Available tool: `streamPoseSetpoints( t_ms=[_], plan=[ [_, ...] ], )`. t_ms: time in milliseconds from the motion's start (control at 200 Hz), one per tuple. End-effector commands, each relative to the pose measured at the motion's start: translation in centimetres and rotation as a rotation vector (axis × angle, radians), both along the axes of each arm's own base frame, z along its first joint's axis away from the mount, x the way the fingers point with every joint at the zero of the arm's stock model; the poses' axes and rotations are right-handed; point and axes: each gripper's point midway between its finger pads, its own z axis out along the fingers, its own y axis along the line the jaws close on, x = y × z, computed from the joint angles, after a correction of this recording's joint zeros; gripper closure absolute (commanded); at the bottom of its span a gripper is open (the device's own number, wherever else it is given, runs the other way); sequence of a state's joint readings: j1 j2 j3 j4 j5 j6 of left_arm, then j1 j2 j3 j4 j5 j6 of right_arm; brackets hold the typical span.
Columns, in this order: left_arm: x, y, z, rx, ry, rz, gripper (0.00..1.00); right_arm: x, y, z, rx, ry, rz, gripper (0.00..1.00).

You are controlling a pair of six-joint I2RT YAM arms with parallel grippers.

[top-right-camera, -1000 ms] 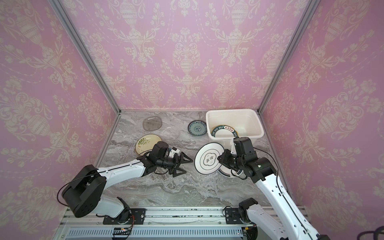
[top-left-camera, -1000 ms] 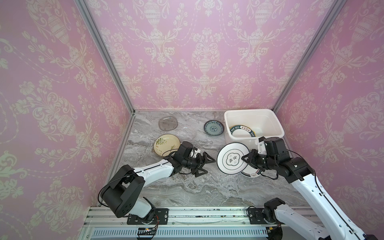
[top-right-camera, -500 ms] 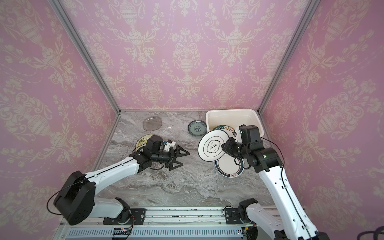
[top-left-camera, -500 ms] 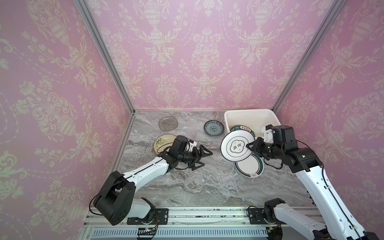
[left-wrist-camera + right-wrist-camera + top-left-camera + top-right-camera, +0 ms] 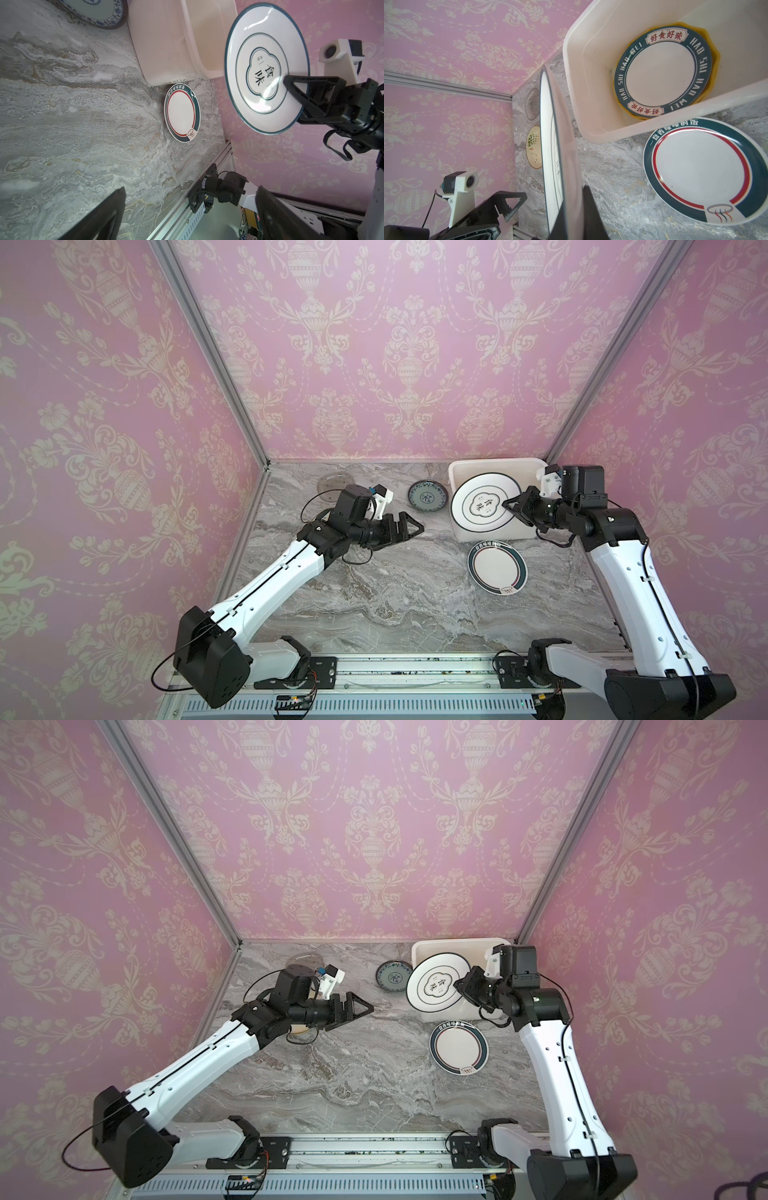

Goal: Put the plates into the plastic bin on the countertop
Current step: 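Carry the plate with the right gripper toward the bin while the left gripper releases, then lower the cloud-logo plate into the bin while the left gripper reaches over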

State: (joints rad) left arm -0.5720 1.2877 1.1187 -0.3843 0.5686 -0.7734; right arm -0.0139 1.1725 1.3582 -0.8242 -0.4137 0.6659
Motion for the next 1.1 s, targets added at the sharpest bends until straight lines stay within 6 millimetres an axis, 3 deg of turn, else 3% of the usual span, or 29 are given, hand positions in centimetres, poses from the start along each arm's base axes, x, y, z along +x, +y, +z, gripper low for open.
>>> streamPoseSetpoints(
  t_ms=[0, 295, 490, 670, 826, 1096],
  plan=[
    [0.3, 1.2, 0.5, 0.081, -0.086, -0.002, 0.01, 1.8, -0.7, 2.7, 0.018, -0.109, 0.022, 1.00],
    [1.6, -0.2, 2.0, 0.126, -0.187, -0.042, 0.01, 6.9, -4.3, 1.1, 0.048, -0.104, -0.054, 1.00],
    [2.9, -2.1, 2.5, 0.237, -0.245, -0.106, 0.01, 9.9, -5.4, -1.5, 0.032, -0.059, -0.051, 1.00],
    [5.8, -3.4, 4.0, 0.269, -0.283, -0.069, 0.01, 12.4, -5.7, -4.4, 0.023, -0.013, -0.017, 1.00],
    [8.6, -5.1, 6.8, 0.260, -0.327, -0.047, 0.01, 13.9, -5.5, -6.8, 0.040, 0.017, 0.015, 1.00],
    [12.9, -8.7, 7.8, 0.259, -0.317, -0.065, 0.01, 15.3, -5.6, -11.2, 0.028, 0.062, 0.055, 1.00]
  ],
)
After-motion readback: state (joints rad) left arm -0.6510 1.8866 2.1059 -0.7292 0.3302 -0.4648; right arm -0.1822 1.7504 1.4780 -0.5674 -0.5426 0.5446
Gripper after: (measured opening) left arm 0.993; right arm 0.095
